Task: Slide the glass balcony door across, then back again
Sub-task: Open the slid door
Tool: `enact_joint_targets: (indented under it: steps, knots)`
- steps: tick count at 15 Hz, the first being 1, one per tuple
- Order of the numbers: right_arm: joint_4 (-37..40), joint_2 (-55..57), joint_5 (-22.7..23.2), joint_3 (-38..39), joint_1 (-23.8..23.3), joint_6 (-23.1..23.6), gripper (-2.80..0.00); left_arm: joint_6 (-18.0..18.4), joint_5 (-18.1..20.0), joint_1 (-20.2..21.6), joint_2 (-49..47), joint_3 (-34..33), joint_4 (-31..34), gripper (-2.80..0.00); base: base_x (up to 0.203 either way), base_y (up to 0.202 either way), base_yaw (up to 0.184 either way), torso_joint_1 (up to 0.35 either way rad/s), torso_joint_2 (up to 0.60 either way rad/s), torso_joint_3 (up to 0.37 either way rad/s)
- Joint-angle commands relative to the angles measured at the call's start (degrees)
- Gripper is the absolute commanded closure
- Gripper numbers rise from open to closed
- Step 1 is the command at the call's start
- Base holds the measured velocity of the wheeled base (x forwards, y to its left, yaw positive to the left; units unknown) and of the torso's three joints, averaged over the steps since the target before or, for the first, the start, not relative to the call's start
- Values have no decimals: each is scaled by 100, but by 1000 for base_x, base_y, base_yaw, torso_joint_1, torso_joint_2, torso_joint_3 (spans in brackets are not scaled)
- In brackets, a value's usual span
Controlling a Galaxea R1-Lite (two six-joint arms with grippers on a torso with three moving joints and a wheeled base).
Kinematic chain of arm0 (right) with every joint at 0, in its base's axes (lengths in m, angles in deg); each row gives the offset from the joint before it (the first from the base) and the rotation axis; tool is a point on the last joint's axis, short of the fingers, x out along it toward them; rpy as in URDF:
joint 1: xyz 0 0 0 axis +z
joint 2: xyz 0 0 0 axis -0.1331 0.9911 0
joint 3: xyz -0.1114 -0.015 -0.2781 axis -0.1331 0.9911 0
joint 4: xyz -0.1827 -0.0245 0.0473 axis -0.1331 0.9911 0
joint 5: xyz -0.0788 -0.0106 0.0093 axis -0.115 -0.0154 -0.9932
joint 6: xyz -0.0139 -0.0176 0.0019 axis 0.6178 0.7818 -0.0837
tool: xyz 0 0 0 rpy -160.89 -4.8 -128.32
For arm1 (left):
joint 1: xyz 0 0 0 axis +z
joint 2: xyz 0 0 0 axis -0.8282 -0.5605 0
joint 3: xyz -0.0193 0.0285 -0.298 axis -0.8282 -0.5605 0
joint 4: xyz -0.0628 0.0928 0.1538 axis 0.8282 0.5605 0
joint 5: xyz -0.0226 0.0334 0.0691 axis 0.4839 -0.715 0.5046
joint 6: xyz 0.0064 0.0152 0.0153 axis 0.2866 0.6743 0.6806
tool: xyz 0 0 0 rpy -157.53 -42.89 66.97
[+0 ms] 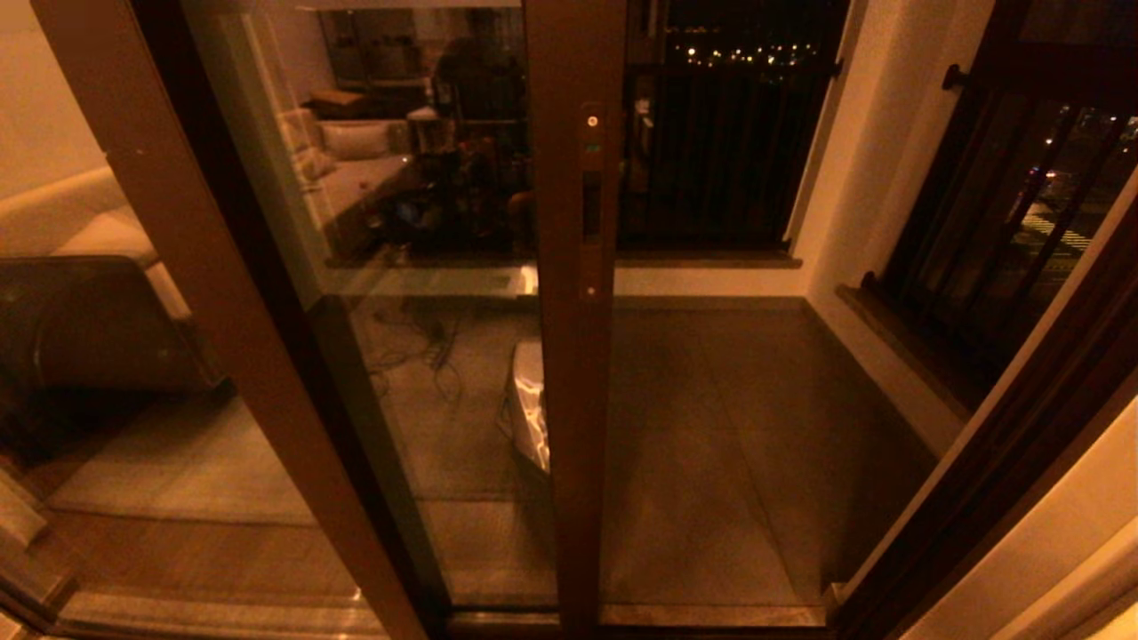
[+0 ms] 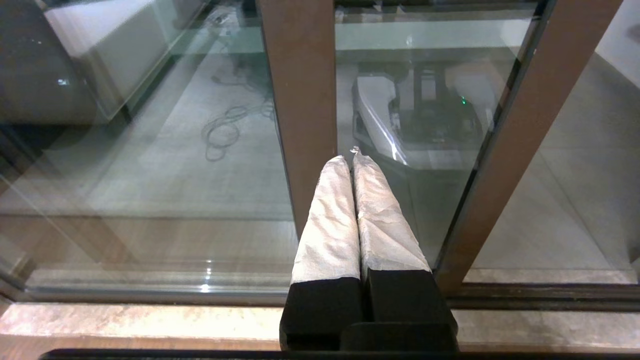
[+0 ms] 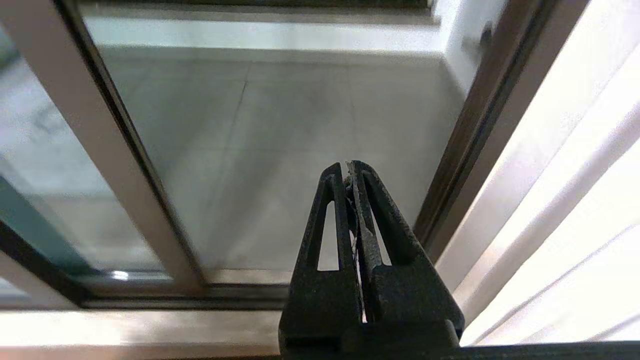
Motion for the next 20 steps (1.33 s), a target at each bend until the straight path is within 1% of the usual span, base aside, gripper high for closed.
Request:
enact_joint_targets:
  steps: [1, 4, 5, 6, 7, 8, 9, 10, 16, 18, 20]
  knots:
    - [46, 0, -24, -9, 3, -170, 0, 1, -3, 4, 1, -1, 2, 0, 0, 0, 0, 0, 0, 0]
    - [46, 0, -24, -9, 3, -173, 0, 2, -2, 4, 1, -1, 2, 0, 0, 0, 0, 0, 0, 0]
    - [46, 0, -24, -9, 3, -173, 0, 96, 32, 4, 1, -1, 2, 0, 0, 0, 0, 0, 0, 0]
    - [46, 0, -24, -9, 3, -173, 0, 246, 67, 4, 1, -1, 6, 0, 0, 0, 0, 0, 0, 0]
    - [46, 0, -24, -9, 3, -173, 0, 509, 91, 4, 0, 11, 39, 0, 0, 0, 0, 0, 0, 0]
    - [46, 0, -24, -9, 3, -173, 0, 815, 126, 6, -1, 22, 57, 0, 0, 0, 0, 0, 0, 0]
    - [46, 0, -24, -9, 3, -173, 0, 1165, 318, 7, -1, 22, 34, 0, 0, 0, 0, 0, 0, 0]
    - [46, 0, -24, -9, 3, -173, 0, 1257, 401, 4, -6, 15, -17, 0, 0, 0, 0, 0, 0, 0]
    - [46, 0, -24, -9, 3, -173, 0, 1284, 401, 4, -15, -10, -77, 0, 0, 0, 0, 0, 0, 0]
    - [46, 0, -24, -9, 3, -173, 0, 1404, 401, 4, -7, -10, -77, 0, 0, 0, 0, 0, 0, 0]
    - [46, 0, -24, -9, 3, -173, 0, 1407, 401, 4, -48, -10, -84, 0, 0, 0, 0, 0, 0, 0]
